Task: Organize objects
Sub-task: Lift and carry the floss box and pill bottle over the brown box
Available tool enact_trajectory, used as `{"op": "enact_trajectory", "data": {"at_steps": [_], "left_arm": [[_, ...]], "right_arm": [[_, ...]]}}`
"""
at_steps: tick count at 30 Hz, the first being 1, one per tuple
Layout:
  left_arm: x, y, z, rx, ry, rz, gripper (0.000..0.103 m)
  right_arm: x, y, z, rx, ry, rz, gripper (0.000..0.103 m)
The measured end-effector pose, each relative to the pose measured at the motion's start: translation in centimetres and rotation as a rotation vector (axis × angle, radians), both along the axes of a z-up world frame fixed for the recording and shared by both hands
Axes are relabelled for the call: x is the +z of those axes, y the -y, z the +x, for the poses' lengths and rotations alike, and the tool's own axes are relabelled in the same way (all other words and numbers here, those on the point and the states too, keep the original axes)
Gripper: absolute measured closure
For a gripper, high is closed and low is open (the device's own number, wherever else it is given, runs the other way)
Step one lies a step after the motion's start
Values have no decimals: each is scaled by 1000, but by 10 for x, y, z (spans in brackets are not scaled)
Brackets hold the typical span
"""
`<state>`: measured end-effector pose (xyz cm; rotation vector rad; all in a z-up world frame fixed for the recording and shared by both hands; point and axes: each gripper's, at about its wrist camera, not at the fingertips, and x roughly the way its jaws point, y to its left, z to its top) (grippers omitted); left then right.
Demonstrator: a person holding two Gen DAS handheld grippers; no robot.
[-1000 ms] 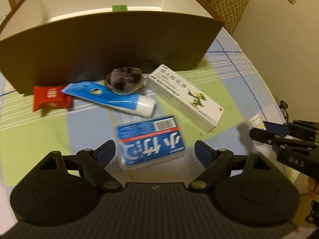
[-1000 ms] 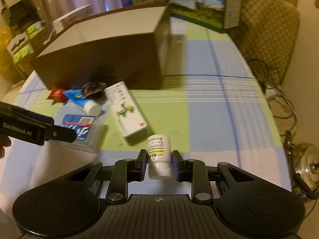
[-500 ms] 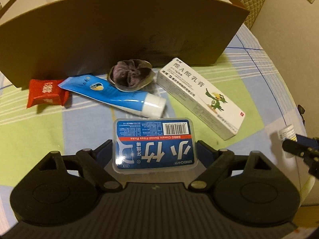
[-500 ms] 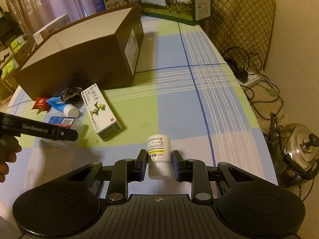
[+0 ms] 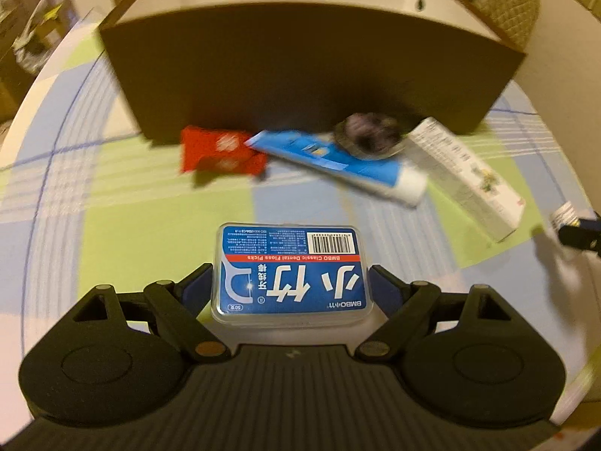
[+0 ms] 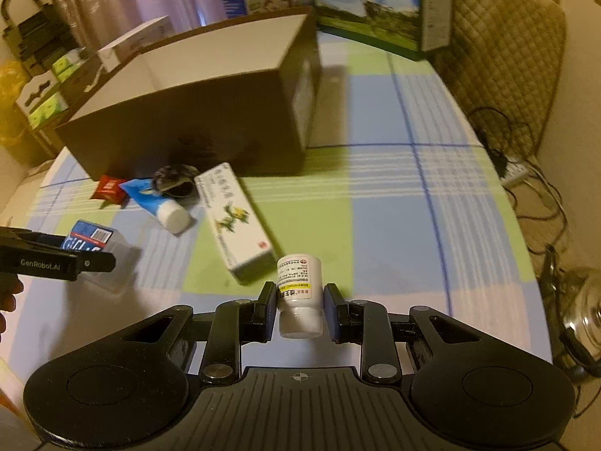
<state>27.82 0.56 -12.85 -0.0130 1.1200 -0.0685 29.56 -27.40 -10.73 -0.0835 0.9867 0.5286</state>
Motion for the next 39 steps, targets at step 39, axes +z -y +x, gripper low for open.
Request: {"op": "enact_trajectory", "data": {"at_steps": [39], "left_arm": [[91, -42, 10, 45, 205, -60, 19]], "right_arm": [[49, -66, 29, 158, 70, 125, 79]]}}
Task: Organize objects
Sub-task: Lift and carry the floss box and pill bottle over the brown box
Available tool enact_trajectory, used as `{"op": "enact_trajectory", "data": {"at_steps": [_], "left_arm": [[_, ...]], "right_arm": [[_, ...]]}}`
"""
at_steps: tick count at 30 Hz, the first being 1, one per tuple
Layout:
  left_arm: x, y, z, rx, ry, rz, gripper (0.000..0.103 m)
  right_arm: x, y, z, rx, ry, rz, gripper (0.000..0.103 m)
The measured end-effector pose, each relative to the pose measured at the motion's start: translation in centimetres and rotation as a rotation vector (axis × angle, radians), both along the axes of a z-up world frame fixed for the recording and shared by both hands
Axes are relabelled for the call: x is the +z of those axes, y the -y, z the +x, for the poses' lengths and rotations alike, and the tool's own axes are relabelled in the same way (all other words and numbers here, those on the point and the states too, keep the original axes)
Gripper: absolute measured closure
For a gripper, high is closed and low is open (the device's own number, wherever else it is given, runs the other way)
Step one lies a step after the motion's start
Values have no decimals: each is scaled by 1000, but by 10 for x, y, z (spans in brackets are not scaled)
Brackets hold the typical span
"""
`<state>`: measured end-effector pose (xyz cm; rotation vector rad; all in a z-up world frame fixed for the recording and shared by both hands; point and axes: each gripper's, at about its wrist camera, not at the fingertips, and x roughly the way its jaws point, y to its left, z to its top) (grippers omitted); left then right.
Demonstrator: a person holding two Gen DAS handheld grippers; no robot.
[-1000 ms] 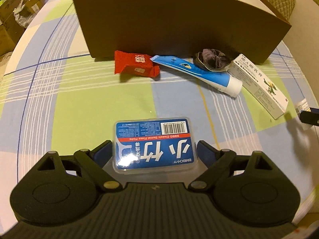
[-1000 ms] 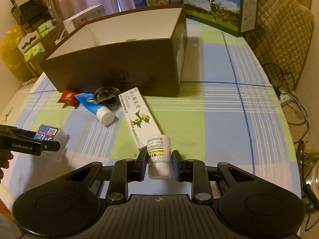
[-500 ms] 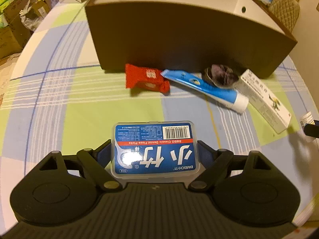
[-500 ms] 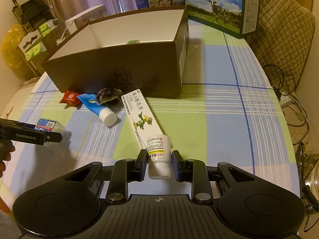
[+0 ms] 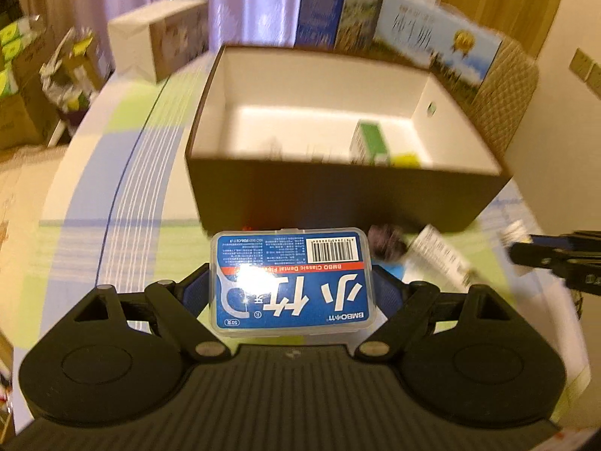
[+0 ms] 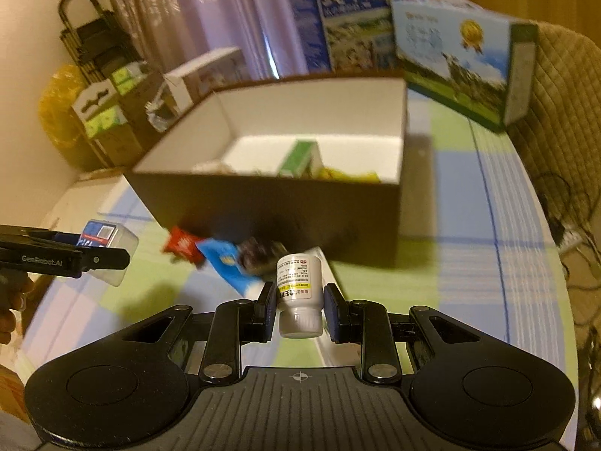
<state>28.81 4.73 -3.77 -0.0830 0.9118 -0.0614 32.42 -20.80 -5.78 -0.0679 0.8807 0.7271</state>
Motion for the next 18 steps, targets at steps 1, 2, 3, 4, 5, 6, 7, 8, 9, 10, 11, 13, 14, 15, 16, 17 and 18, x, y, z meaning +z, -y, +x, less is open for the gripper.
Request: {"op": "enact_trajectory", "data": {"at_steps": [1, 2, 3, 4, 5, 6, 7, 8, 9, 10, 11, 13, 14, 15, 16, 17, 18], "left_arm": [[7, 1, 3, -5, 17, 2, 19], [11, 1, 6, -10, 30, 1, 19], [17, 2, 11, -16, 44, -2, 19], [22, 2, 16, -20, 56, -6, 19], [27, 3, 22, -25, 65, -10, 19], [30, 3, 27, -28, 72, -12, 19], [32, 3, 34, -30, 80, -11, 19], [34, 4, 41, -31, 85, -6, 19], [35, 5, 50, -33, 86, 0, 19], [36, 6, 57, -36, 86, 4, 19], [36, 7, 66, -39, 87, 3, 19], [35, 9, 82, -43, 76, 8, 19], [34, 10, 92, -48, 73, 16, 19], [33, 12, 101, -55, 71, 22, 19], [31, 13, 109, -59, 66, 30, 19], [29, 15, 116, -61, 61, 38, 19], [26, 16, 125, -64, 56, 43, 19]], "right_arm": [[3, -4, 3, 6, 5, 9, 79], [6, -8, 6, 11, 9, 19, 79], [9, -11, 10, 14, 13, 28, 79], [12, -15, 14, 16, 16, 36, 79], [15, -19, 19, 16, 21, 43, 79], [18, -22, 23, 16, 26, 49, 79], [20, -25, 27, 15, 30, 53, 79], [22, -29, 33, 12, 35, 56, 79], [25, -32, 38, 9, 42, 56, 79], [26, -35, 43, 4, 48, 55, 79], [28, -39, 49, -3, 52, 53, 79], [30, -45, 61, -18, 57, 48, 79], [31, -49, 67, -26, 58, 46, 79], [31, -52, 73, -32, 59, 45, 79], [32, -54, 78, -39, 60, 47, 79], [31, -57, 84, -46, 61, 46, 79], [31, -60, 89, -52, 60, 43, 79]]}}
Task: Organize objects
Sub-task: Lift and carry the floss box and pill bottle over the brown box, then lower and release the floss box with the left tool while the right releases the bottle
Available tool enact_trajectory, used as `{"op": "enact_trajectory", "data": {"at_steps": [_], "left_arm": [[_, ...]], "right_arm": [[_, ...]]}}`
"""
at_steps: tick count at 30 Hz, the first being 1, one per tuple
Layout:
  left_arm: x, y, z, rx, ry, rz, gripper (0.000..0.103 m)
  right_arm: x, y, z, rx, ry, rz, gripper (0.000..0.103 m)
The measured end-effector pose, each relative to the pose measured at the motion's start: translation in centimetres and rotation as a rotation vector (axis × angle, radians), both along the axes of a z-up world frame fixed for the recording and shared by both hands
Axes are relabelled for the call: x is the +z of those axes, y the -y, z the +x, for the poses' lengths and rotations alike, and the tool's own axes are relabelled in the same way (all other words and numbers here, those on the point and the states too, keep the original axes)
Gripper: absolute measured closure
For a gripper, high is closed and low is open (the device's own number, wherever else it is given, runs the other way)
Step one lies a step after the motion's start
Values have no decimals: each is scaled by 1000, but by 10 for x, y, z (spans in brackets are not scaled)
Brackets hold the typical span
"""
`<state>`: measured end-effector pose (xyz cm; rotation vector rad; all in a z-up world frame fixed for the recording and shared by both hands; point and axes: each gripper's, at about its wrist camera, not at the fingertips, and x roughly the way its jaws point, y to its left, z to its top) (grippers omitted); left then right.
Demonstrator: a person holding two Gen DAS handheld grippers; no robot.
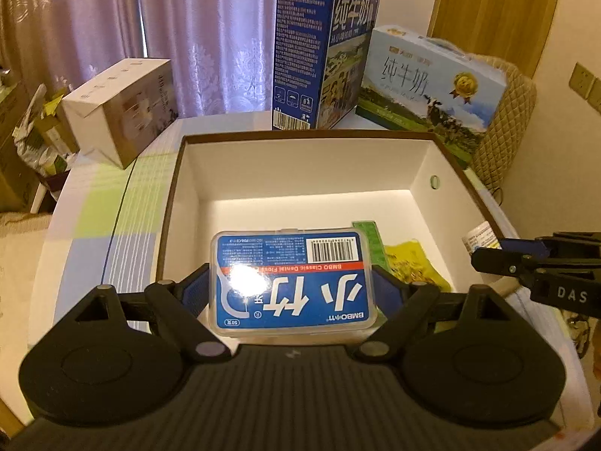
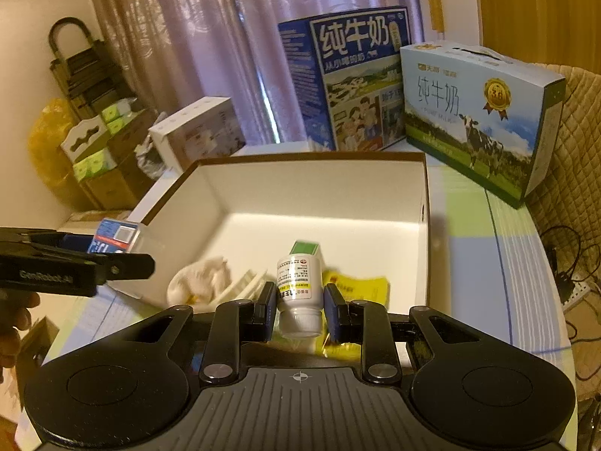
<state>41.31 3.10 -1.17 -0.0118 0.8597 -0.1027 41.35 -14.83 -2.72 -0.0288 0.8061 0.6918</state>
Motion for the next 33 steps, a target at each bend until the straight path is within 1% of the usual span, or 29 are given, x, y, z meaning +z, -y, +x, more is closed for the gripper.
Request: {"op": "enact_trajectory", "data": {"at_steps": [4, 9, 13, 17, 22, 27, 33], "left_arm": [[-14, 3, 34, 6, -41, -10, 19], [-40, 5, 73, 25, -109, 4, 19], [-61, 3, 95, 48, -148, 16, 19], [-76, -1, 114, 69, -184, 0, 19], [-89, 0, 128, 73, -207, 25, 19], [-93, -1, 135, 68, -231, 5, 19], [-96, -5, 137, 74, -245, -8, 17]], "right_arm": [[-7, -10, 23, -19, -13, -19, 79], [-18, -19, 49, -49, -40, -41, 79], [-26, -25, 68, -58, -59, -58, 79], [-33, -30, 83, -64, -78, -72, 79], [-42, -34, 96, -71, -95, -96, 79], [-49, -34, 107, -81, -115, -102, 79], [-50, -39, 114, -81, -113, -112, 79]]}}
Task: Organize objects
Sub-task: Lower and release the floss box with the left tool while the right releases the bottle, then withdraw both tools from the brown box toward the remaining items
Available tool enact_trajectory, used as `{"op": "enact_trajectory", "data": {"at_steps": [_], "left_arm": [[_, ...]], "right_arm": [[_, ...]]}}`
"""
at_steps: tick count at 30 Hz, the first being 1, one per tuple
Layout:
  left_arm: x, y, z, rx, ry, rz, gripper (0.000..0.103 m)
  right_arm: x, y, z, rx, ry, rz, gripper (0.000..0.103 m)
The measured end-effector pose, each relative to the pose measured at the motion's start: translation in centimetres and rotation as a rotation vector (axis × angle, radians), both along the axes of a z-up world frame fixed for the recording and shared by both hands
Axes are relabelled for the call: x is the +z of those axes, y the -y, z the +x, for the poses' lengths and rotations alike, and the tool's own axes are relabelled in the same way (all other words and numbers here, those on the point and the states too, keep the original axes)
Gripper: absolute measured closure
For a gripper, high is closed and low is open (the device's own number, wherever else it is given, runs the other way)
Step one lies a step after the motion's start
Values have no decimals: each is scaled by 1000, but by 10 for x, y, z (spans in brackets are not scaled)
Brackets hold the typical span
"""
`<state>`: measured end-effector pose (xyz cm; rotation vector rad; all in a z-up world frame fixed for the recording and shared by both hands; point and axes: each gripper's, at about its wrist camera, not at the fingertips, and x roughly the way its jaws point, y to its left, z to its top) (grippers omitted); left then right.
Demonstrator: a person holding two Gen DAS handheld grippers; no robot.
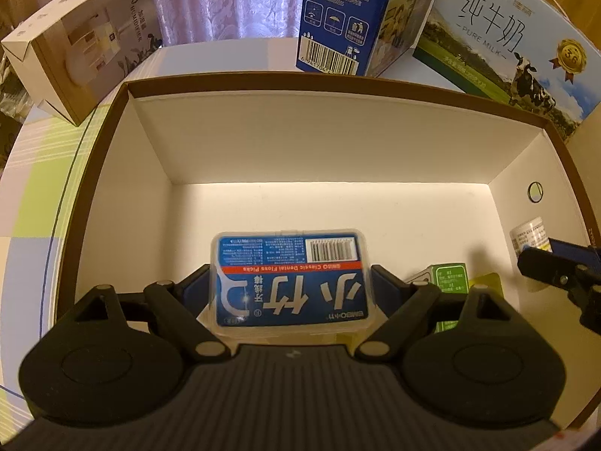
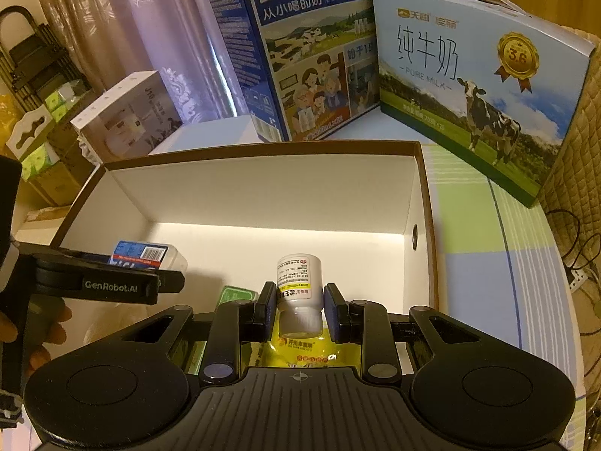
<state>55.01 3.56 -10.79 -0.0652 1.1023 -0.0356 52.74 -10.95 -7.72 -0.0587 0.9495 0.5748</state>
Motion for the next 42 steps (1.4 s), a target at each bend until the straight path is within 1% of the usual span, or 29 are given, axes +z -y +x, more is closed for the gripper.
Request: {"op": "enact_trajectory", "data": {"at_steps": [3, 5, 11, 14, 17, 19, 20, 21, 23, 28, 33, 35, 42], "left_arm": [[2, 0, 0, 0, 12, 13, 13], [5, 0, 0, -3, 18, 21, 13], [12, -1, -1, -7, 34, 10, 13], [16, -1, -3, -8, 43, 11, 11], [20, 0, -6, -12, 57, 22, 8], [24, 1, -11, -15, 68, 36, 6], [26, 2, -13, -16, 68, 44, 6], [28, 2, -16, -18, 68, 51, 6], [32, 3, -23, -27, 71, 65, 5], [45, 5, -48, -39, 100, 93, 1], [59, 2, -70, -10, 122, 81, 1], [65, -1, -79, 6, 127, 67, 1], [83, -10, -109, 43, 158, 57, 1]], "right_arm": [[-1, -3, 4, 1, -2, -4, 79], [-1, -5, 6, 2, -2, -6, 79], [-4, -9, 7, 10, -7, -14, 79], [-5, -10, 9, 11, -11, 4, 79], [-1, -8, 9, -10, 15, 27, 78], [3, -6, 7, -11, 29, 37, 73], [4, -5, 5, -8, 31, 40, 68], [6, -4, 3, -5, 32, 39, 67], [8, 0, -3, 5, 31, 32, 63], [14, 10, -22, 14, 20, 35, 58], [20, 19, -39, 14, 13, 49, 55], [24, 22, -45, 11, 11, 58, 55], [38, 28, -65, 13, 24, 66, 54]]}}
